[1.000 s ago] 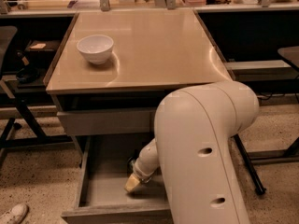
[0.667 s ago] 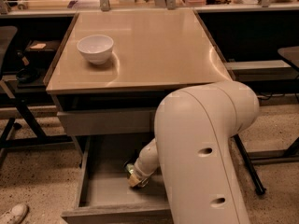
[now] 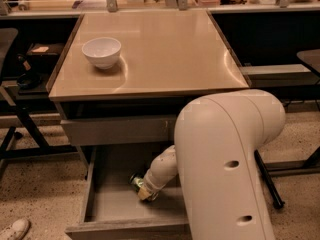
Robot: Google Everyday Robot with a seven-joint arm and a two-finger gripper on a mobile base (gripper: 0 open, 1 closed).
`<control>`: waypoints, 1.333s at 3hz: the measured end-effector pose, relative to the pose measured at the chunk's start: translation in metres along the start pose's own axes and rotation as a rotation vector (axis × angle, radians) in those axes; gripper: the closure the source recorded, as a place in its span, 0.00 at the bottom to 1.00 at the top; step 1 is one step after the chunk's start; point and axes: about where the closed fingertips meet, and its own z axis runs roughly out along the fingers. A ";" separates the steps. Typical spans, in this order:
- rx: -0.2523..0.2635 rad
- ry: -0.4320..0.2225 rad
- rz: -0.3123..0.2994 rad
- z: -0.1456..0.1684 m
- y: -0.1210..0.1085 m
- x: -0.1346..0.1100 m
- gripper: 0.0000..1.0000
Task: Pick green can from middle drawer and place on counter
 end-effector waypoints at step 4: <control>0.141 -0.203 0.080 -0.158 -0.019 -0.007 1.00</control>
Offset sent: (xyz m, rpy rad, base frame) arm -0.0106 -0.0694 0.1491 0.1642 -0.1607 -0.1840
